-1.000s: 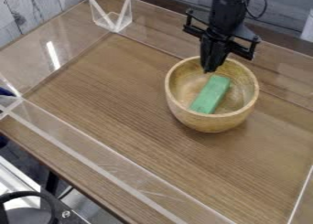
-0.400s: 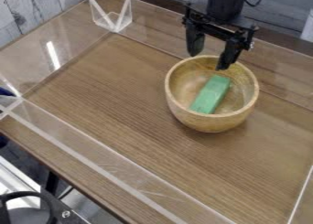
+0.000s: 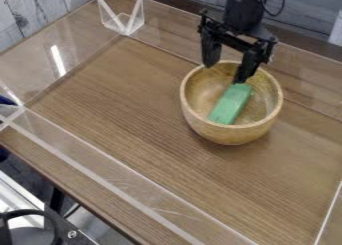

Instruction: Remove the green block from inside the brown bowl and put it on the table

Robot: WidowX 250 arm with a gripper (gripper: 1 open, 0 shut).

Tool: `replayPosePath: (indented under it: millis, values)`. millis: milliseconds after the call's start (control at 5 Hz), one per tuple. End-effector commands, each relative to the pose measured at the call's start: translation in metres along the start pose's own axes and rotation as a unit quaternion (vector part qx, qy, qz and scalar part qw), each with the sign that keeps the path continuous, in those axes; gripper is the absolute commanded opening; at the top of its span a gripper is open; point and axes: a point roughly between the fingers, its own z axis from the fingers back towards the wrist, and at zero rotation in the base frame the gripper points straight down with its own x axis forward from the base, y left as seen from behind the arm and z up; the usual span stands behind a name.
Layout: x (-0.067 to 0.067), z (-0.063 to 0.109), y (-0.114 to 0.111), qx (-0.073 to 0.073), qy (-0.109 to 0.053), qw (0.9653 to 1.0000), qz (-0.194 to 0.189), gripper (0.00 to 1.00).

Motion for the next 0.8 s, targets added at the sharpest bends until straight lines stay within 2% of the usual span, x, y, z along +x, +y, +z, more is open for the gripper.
replayPosePath:
  millis: [0, 400, 600]
  values:
    - [0.0022, 0.0109, 0.0009, 0.001, -0.024, 0.9997, 0.005, 1.00]
    - [-0.0015, 0.0085, 0.0023, -0.002, -0.029, 0.9993, 0.021, 1.00]
    - [-0.0038, 0.0112, 0.0003, -0.008, -0.027, 0.9993, 0.024, 1.00]
